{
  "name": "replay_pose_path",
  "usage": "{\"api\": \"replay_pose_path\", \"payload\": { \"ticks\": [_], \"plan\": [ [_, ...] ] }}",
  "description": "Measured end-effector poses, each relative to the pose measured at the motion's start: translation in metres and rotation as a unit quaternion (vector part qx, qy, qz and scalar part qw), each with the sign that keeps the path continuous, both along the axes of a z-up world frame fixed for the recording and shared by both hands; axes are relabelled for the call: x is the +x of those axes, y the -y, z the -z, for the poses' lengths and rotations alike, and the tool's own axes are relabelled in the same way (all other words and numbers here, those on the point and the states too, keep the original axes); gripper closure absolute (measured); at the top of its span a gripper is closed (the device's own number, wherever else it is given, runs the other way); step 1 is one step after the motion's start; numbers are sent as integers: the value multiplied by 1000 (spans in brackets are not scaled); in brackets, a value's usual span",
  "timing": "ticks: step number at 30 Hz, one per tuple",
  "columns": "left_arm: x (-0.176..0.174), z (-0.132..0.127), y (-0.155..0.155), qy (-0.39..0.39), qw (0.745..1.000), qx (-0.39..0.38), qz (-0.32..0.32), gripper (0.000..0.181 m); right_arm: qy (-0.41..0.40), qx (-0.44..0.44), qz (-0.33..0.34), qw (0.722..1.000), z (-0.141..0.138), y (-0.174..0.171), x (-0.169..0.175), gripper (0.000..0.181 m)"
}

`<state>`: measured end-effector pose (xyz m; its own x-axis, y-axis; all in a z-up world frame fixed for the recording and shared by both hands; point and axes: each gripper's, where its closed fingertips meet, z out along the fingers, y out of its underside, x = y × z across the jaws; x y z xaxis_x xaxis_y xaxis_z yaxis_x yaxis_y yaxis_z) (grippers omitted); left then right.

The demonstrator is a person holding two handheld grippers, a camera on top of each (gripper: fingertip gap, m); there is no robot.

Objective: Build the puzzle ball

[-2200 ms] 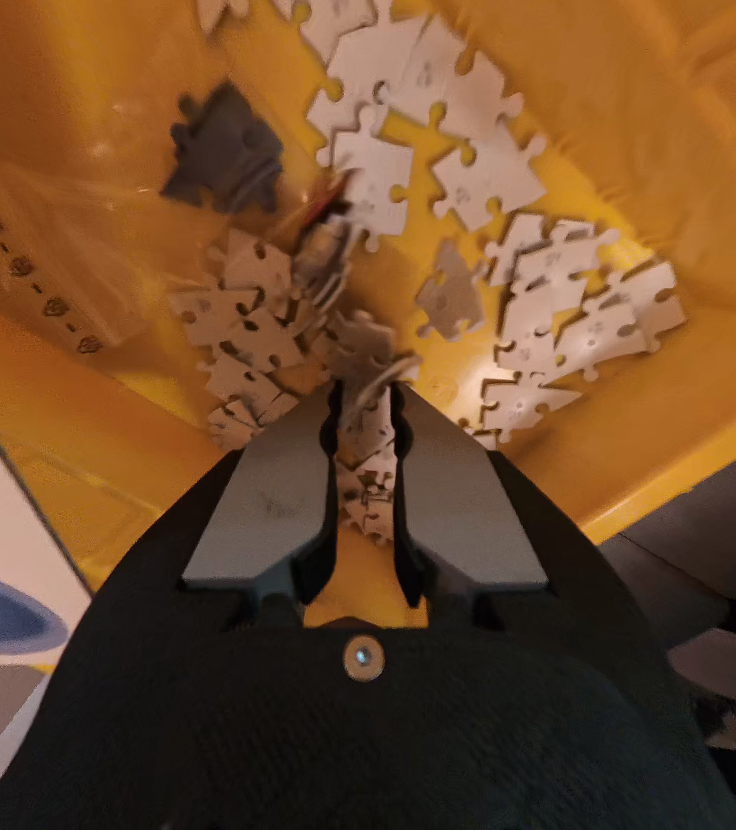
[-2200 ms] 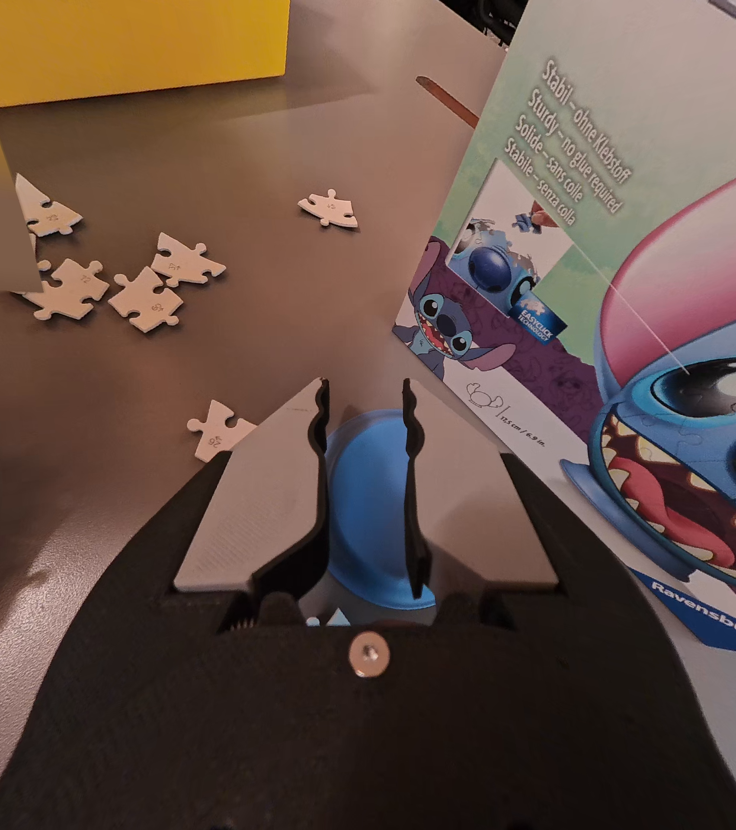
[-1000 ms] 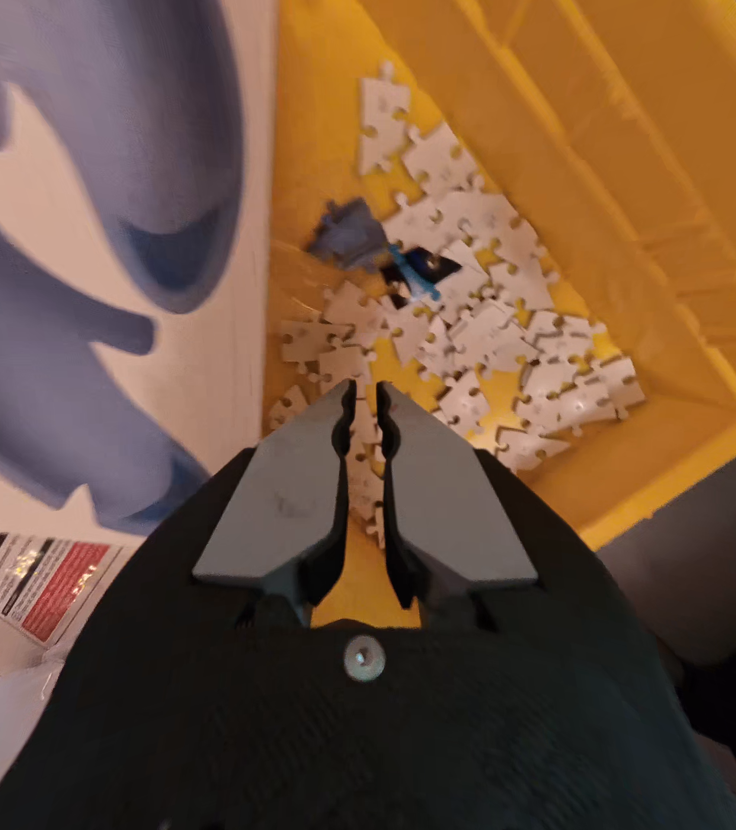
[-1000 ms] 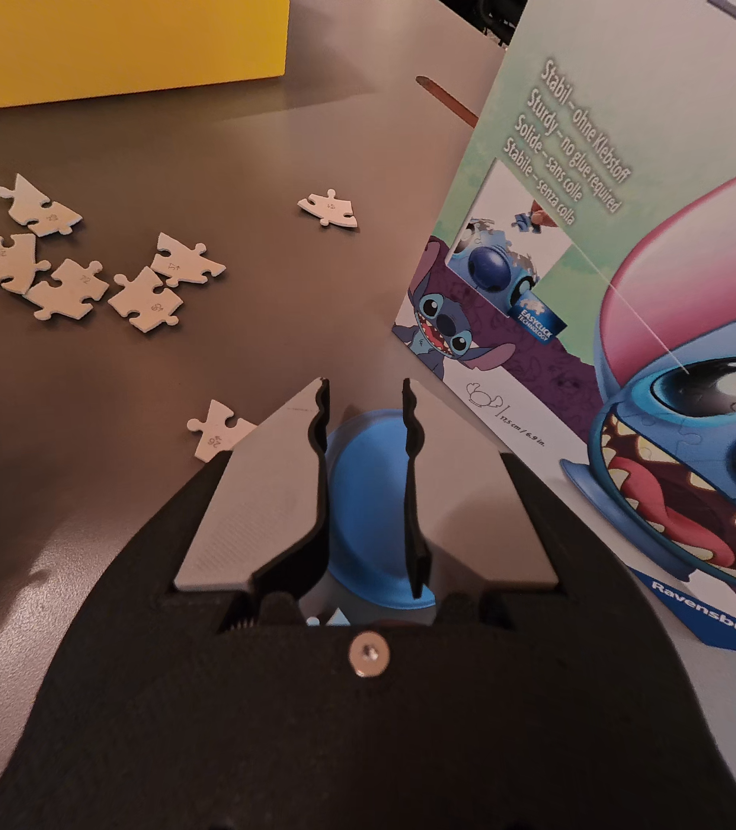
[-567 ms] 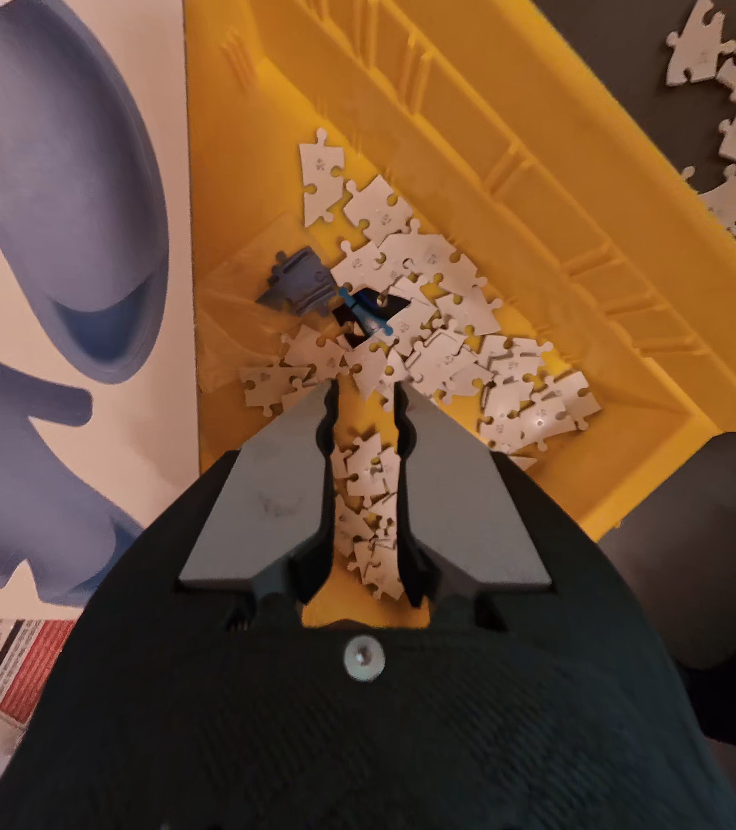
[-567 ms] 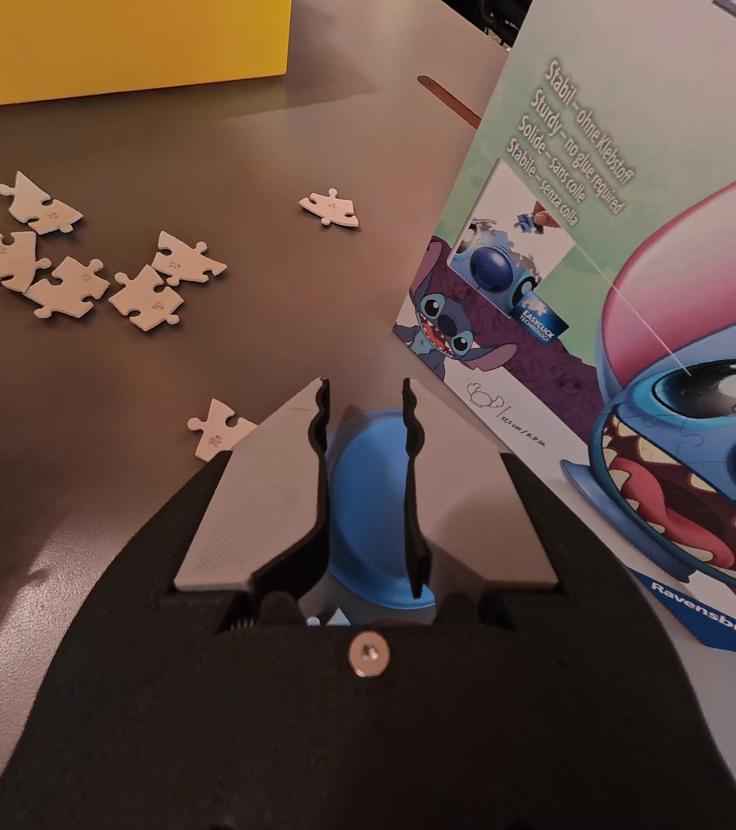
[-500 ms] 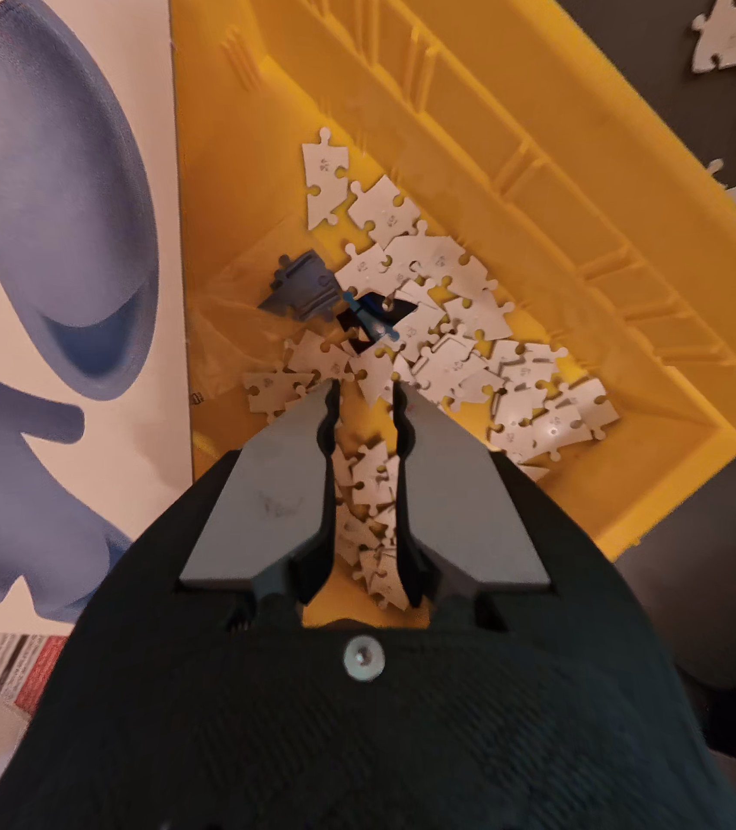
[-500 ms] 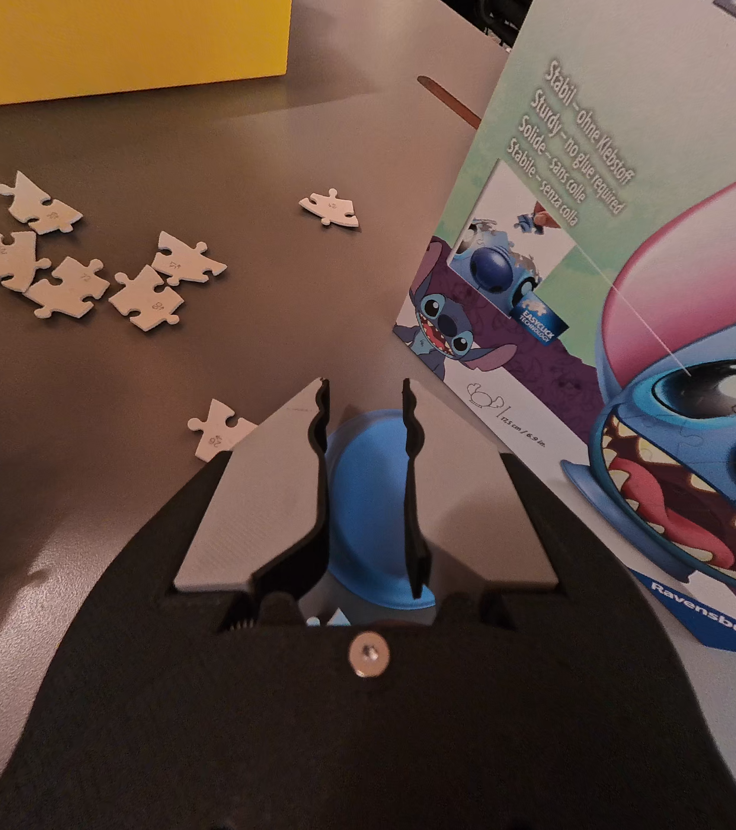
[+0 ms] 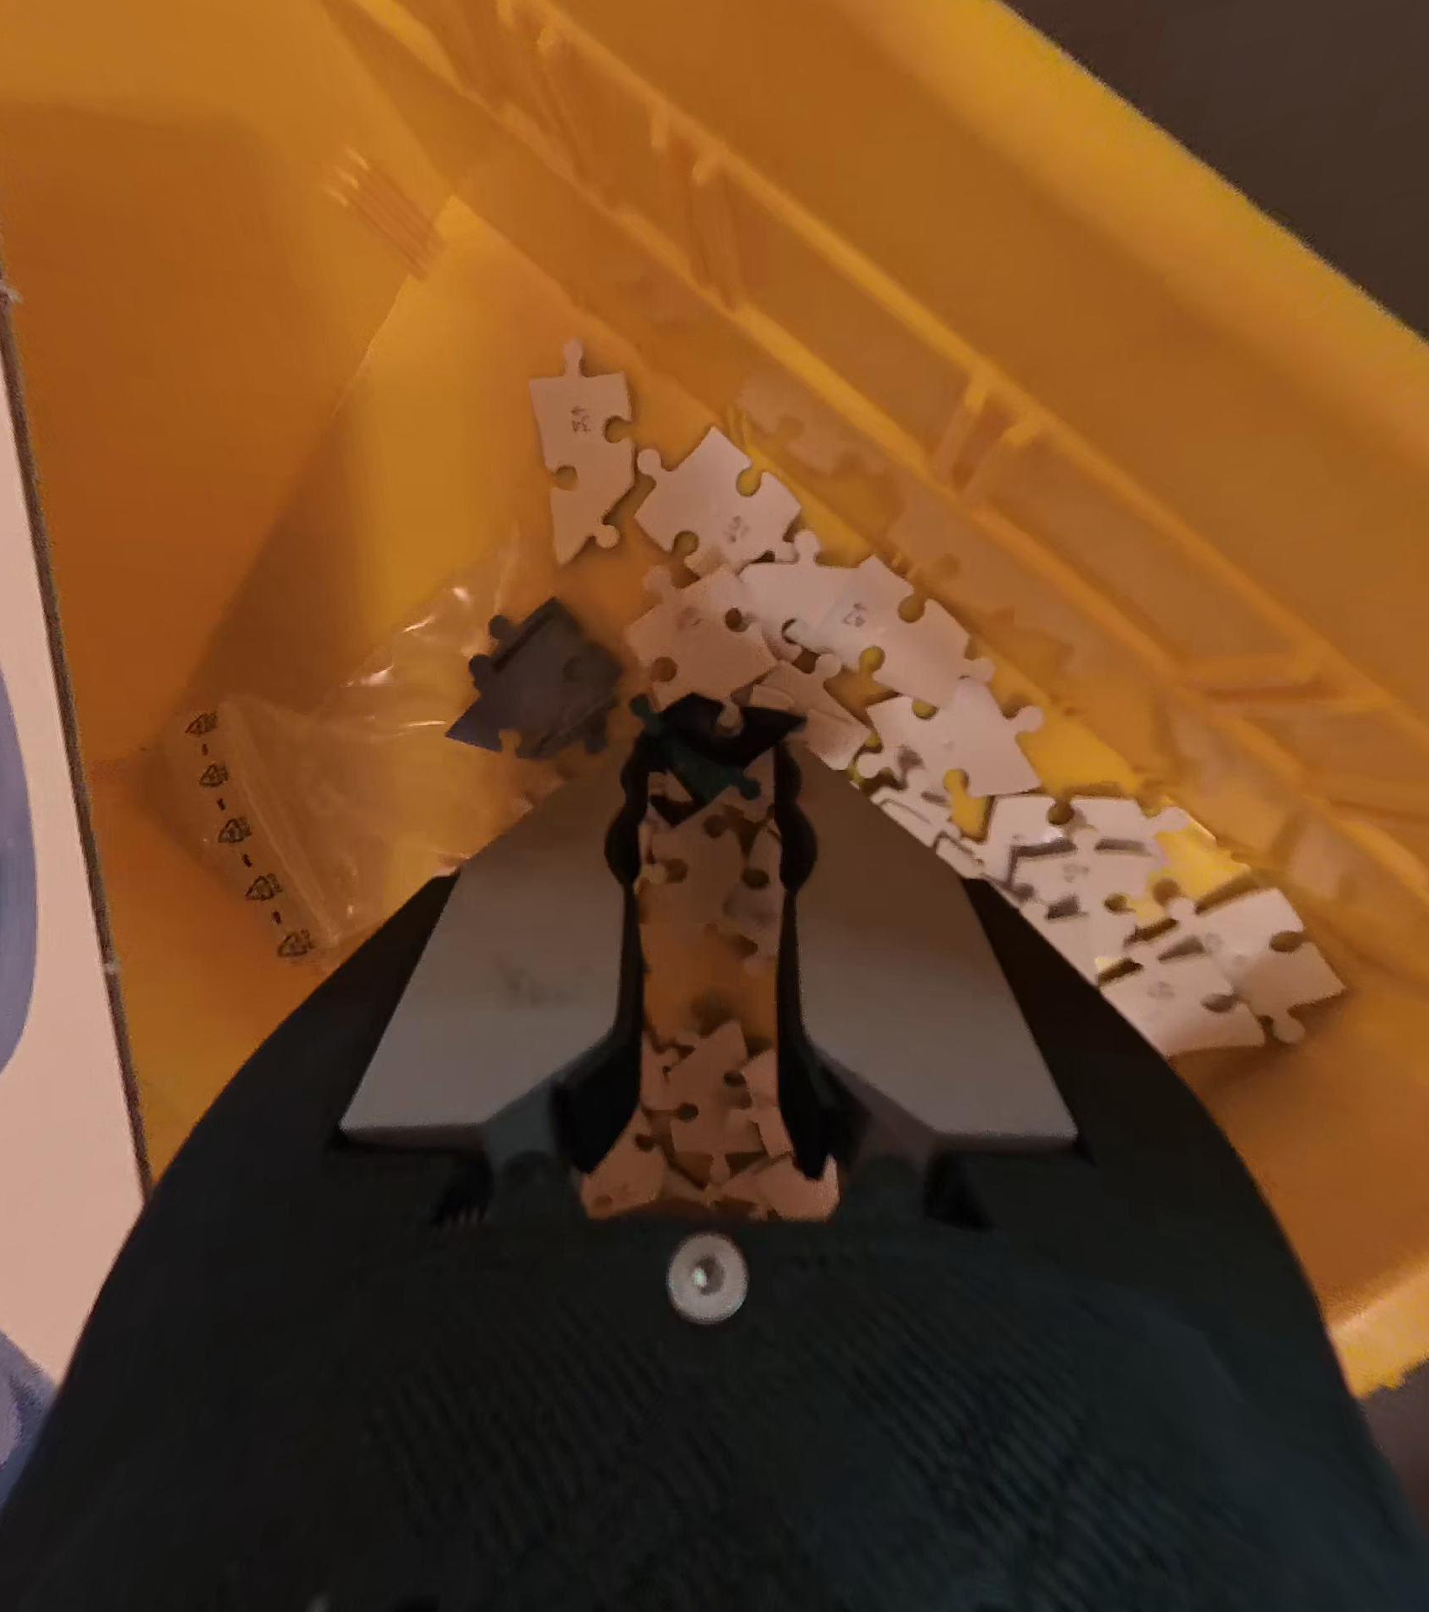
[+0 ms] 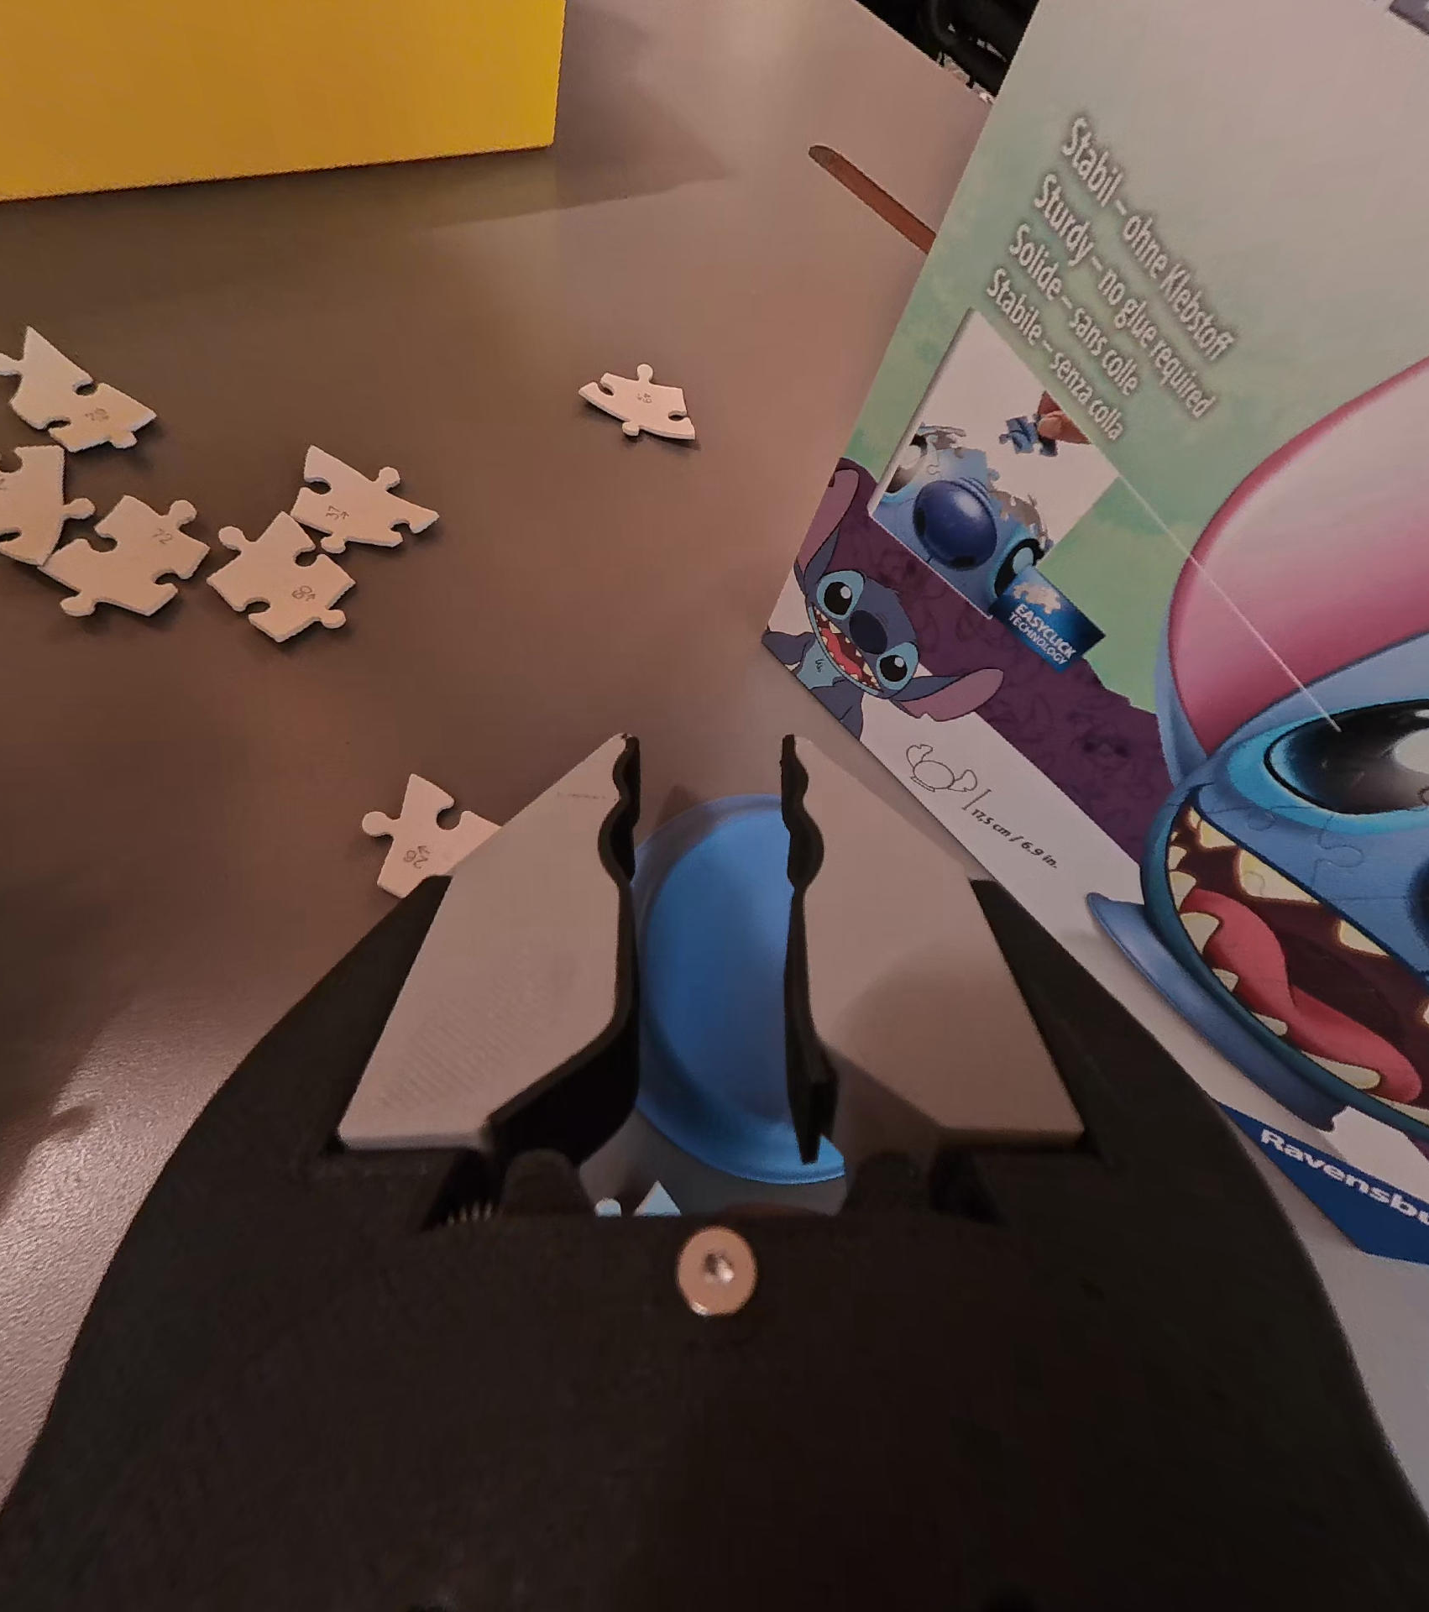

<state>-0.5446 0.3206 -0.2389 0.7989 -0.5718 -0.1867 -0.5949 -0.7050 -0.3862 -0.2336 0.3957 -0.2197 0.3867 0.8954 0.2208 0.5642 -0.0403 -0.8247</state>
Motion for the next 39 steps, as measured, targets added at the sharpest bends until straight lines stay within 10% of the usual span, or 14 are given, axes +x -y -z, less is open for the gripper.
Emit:
{"api": "replay_pose_path", "payload": {
  "ticks": [15,19,29,39],
  "plan": [
    [2,-11,9,93,995,-39,-9,181,0,-1,-2,1000,0,1,0,152],
    [9,-14,12,85,996,-27,25,138,2,-2,-2,1000,1,1,0,152],
    [0,6,9,49,998,-46,-17,153,1,0,-4,1000,1,2,0,152],
    [24,-56,26,267,961,-74,22,153,4,0,-6,1000,1,3,-1,152]
  ]
}}
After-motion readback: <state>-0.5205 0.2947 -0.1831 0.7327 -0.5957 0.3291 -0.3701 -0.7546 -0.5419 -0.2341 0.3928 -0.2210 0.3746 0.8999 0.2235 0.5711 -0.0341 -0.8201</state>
